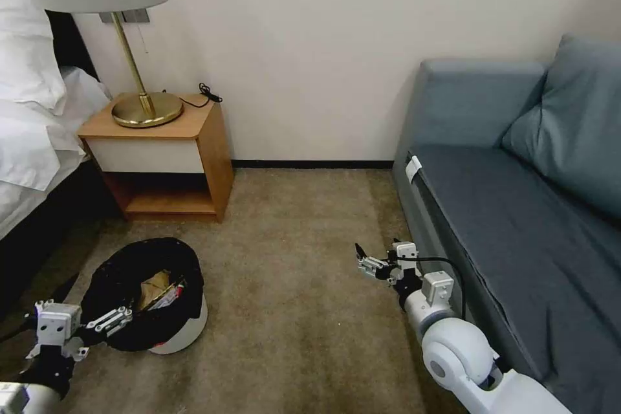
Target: Pick up the trash bin, then pick up the garbage on the floor and place it into the trash bin.
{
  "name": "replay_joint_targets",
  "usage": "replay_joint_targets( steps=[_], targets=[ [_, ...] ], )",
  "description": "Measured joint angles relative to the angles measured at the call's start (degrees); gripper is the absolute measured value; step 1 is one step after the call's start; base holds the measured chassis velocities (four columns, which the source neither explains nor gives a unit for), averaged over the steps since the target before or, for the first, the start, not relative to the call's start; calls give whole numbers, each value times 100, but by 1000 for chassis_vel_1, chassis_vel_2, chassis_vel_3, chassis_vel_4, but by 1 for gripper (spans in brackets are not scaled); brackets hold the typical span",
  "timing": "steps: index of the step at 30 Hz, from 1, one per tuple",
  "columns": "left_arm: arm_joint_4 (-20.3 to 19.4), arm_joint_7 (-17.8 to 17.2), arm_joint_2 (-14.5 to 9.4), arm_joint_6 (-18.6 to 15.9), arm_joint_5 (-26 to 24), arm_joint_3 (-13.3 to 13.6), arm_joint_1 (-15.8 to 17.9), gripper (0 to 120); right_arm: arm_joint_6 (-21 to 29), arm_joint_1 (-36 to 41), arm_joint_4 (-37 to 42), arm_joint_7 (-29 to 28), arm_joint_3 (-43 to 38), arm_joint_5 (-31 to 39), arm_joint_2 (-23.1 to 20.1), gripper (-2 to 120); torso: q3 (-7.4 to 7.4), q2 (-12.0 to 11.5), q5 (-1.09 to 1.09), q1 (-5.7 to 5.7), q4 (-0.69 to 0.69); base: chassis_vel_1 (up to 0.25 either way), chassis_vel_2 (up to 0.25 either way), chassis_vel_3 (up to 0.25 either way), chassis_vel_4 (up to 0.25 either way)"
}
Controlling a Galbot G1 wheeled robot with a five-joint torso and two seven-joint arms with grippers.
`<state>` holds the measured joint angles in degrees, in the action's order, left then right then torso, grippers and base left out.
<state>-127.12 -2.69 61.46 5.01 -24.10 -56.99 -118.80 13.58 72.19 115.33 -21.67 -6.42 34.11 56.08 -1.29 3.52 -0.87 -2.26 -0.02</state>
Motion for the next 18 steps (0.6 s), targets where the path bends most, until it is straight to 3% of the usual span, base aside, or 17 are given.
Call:
replay_joint_targets(
  steps=[18],
  targets=[
    [82, 3, 61, -2, 49, 78, 26, 100, -37, 116, -40, 32, -19, -105, -8, 100, 0, 0, 0, 0, 0, 0, 0, 0, 0]
  ],
)
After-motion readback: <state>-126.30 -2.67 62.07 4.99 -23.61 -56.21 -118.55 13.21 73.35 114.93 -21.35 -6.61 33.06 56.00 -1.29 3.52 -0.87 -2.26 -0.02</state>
